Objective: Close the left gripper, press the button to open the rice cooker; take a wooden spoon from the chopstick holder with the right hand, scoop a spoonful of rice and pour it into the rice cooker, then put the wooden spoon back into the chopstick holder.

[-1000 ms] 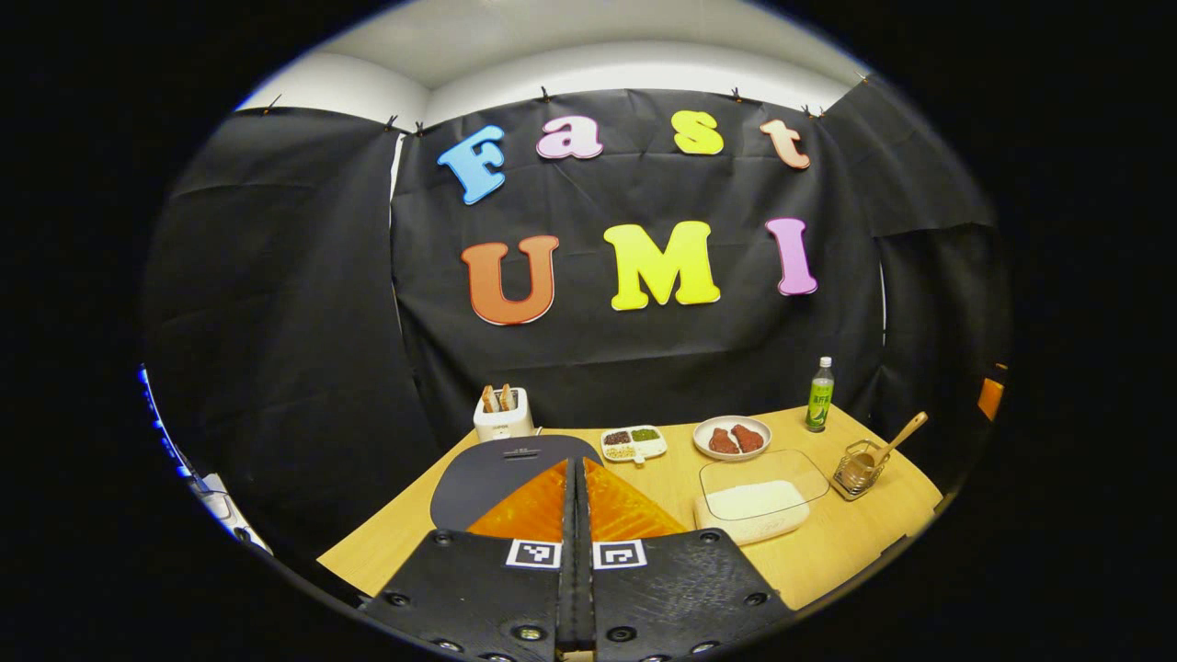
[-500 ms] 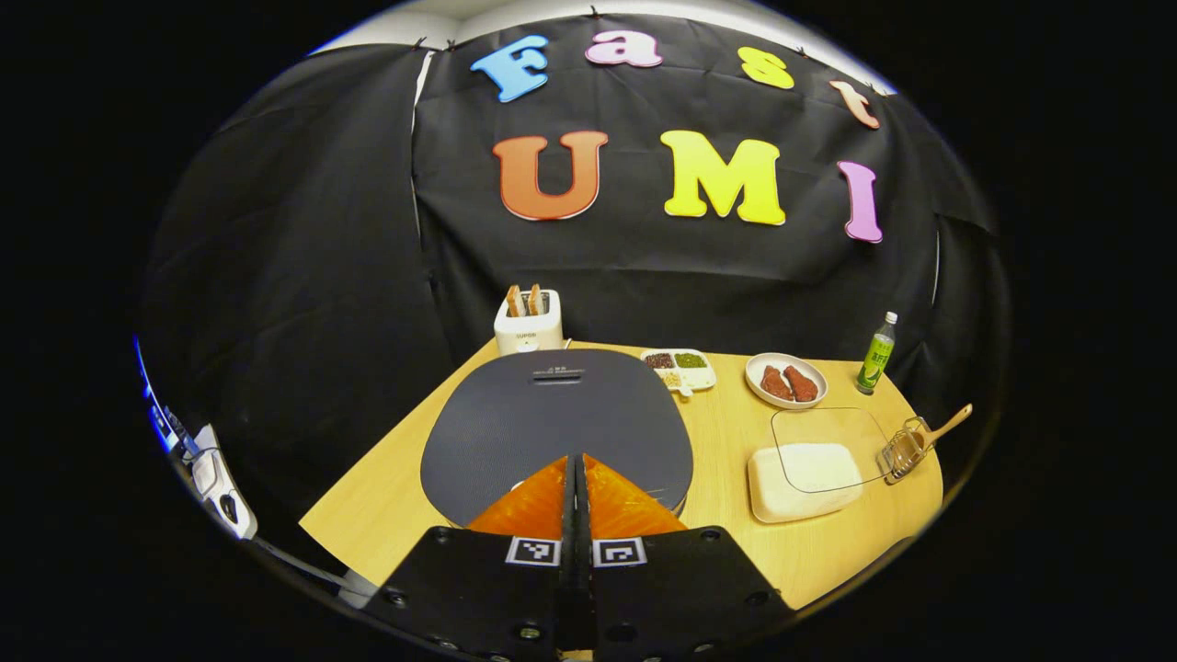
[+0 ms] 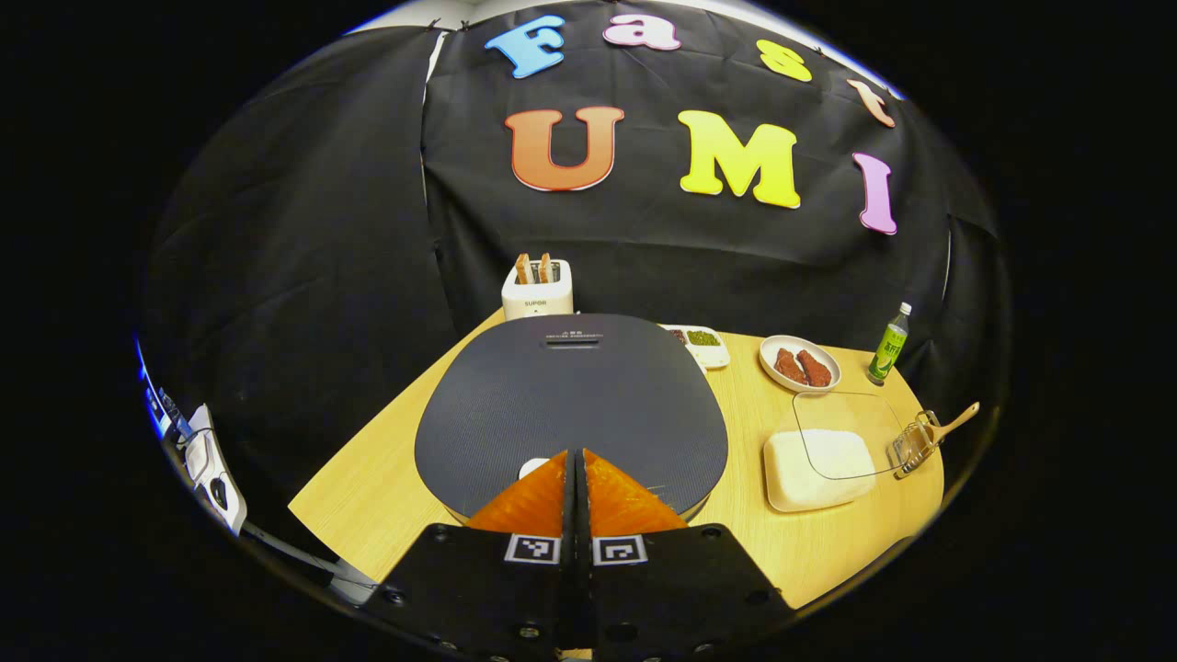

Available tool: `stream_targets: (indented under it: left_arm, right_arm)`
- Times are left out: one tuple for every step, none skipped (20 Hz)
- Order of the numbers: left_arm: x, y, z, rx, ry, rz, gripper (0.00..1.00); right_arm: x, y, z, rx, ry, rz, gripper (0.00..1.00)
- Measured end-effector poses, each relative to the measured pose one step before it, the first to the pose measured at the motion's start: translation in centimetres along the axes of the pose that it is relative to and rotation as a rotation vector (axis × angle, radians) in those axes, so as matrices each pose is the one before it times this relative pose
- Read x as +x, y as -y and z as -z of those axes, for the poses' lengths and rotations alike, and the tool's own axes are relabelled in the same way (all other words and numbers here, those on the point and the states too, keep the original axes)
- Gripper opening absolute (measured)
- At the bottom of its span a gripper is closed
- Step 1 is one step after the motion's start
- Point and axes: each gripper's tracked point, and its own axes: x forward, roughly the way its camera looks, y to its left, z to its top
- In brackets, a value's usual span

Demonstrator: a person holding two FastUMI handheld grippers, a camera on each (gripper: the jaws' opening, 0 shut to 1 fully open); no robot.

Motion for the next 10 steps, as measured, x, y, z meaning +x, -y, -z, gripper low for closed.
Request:
stream_targets:
  left_arm:
    - [-0.054,-0.081,0.06,-0.00512,0.00235,-0.00122,0.0]
    - [0.205,0.045,0.199,0.00341,-0.00984,-0.00009,0.0]
    - [-0.067,-0.05,0.075,0.00272,-0.00138,0.00051,0.0]
    - [0.017,0.014,0.196,0.01137,-0.00524,0.00056,0.0]
    - [0.041,0.14,0.43,0.01284,-0.0168,0.00463,0.0]
    - [0.118,-0.097,-0.347,-0.00393,0.0193,0.00618,0.0]
    - [-0.158,-0.181,0.065,-0.0089,-0.00435,0.0049,0.0]
    - [0.089,-0.047,-0.093,-0.01632,-0.00748,0.00497,0.0]
    - [-0.227,-0.112,-0.369,-0.0059,0.01504,0.00197,0.0]
    - [-0.064,0.153,-0.309,-0.00256,0.01922,0.00274,0.0]
  right_arm:
    - [-0.029,-0.131,0.018,-0.00085,-0.0007,-0.00131,1.0]
    - [0.035,-0.233,0.167,0.00022,-0.00295,-0.0038,1.0]
    - [-0.016,-0.153,0.154,0.00009,-0.00336,-0.00408,1.0]
    - [0.099,-0.157,0.149,-0.0008,-0.00282,-0.00229,1.0]
    - [0.02,-0.054,0.167,-0.00061,-0.00317,-0.00031,1.0]
    - [-0.022,-0.078,0.268,-0.00079,-0.00432,-0.00197,1.0]
    - [-0.022,-0.09,0.153,0.001,-0.00446,-0.0023,1.0]
    - [-0.064,-0.023,0.163,0.00132,-0.00361,-0.00224,1.0]
    - [-0.062,-0.013,-0.017,0.00154,-0.00019,-0.00128,1.0]
    - [0.005,0.263,0.093,0.00259,0.00026,0.0025,1.0]
